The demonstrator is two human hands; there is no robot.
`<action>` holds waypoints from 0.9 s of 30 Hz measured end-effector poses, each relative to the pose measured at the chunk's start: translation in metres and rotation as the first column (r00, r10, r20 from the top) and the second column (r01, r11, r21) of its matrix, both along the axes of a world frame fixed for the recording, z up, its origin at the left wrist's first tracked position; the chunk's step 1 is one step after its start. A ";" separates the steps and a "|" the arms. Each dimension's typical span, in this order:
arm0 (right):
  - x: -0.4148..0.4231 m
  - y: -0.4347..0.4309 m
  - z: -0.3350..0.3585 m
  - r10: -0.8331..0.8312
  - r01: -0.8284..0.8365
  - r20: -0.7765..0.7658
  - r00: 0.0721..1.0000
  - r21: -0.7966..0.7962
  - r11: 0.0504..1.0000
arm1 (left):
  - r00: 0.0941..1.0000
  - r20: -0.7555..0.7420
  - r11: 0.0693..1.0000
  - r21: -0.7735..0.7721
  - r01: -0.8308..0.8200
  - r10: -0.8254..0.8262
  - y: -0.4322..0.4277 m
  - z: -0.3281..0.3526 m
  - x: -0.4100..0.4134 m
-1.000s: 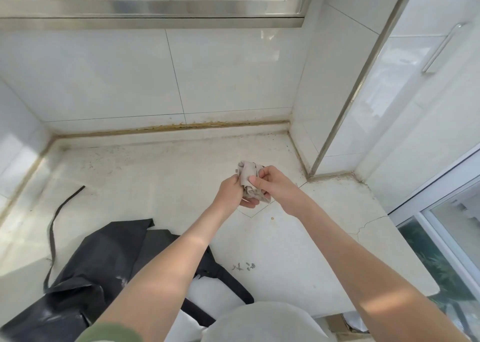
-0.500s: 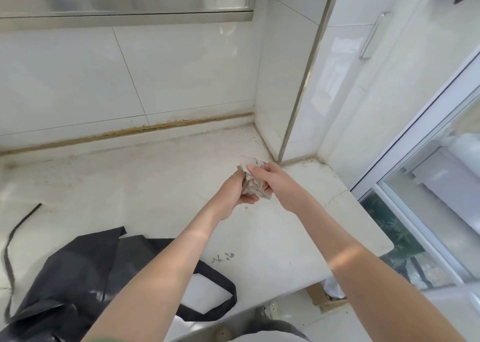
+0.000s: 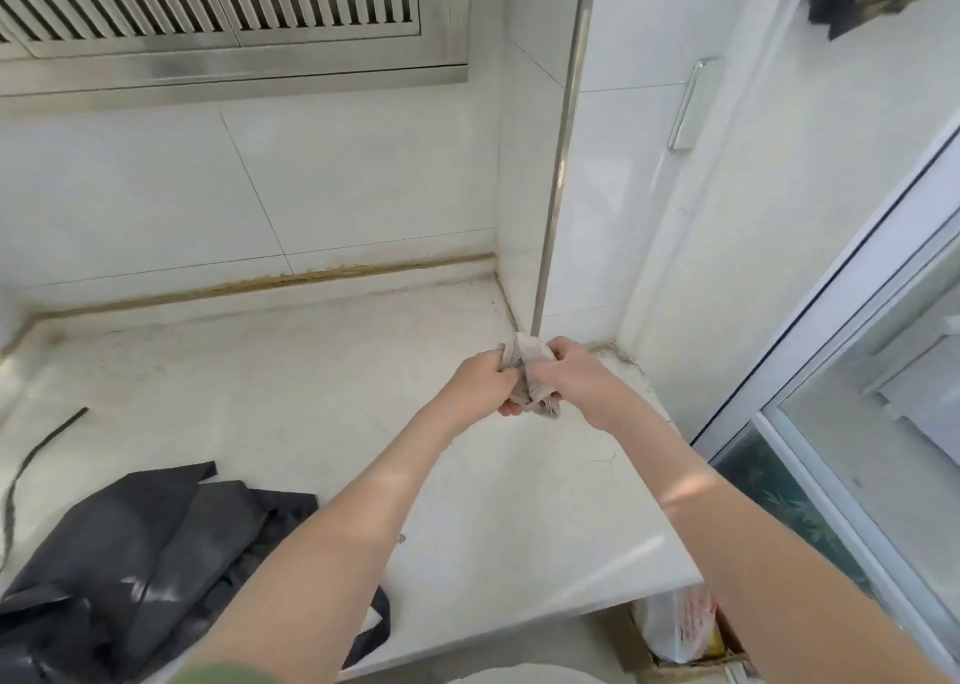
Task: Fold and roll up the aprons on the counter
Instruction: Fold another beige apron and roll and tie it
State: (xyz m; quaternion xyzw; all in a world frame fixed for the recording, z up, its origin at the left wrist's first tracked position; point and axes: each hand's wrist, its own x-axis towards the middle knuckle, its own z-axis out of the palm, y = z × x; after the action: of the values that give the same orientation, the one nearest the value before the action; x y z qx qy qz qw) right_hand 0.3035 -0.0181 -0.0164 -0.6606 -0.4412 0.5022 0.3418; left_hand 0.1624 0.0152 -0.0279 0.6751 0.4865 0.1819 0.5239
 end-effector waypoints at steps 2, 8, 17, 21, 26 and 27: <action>0.029 0.000 0.004 -0.019 0.019 0.040 0.999 0.018 1.000 | 0.994 0.103 0.995 -0.093 -0.038 0.047 -0.004 0.007 0.032; 0.090 -0.004 0.012 0.132 -0.136 0.050 0.990 0.101 0.985 | 0.945 0.217 0.965 -0.145 -0.217 0.245 -0.014 0.011 0.121; 0.147 -0.010 0.031 0.151 -0.131 -0.096 0.984 0.191 0.973 | 0.961 0.205 0.976 0.069 -0.205 0.188 -0.019 0.019 0.157; 0.174 0.001 0.022 -0.146 0.136 0.021 0.989 0.259 0.956 | 0.984 0.136 0.979 0.151 -0.136 0.116 -0.013 0.026 0.165; 0.184 0.007 0.040 -0.286 0.247 0.069 0.956 0.341 0.907 | 0.969 0.231 0.995 0.022 -0.095 0.088 -0.009 0.053 0.182; 0.186 0.007 0.048 -0.291 0.240 0.092 0.952 0.366 0.899 | 0.955 0.292 0.998 -0.047 -0.045 0.057 -0.006 0.062 0.183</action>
State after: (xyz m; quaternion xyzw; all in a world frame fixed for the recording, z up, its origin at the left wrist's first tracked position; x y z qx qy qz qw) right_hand 0.4892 -0.0115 0.0313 -0.6776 -0.4526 0.3152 0.4864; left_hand 0.3451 0.0095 0.0336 0.6174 0.4242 0.2838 0.5986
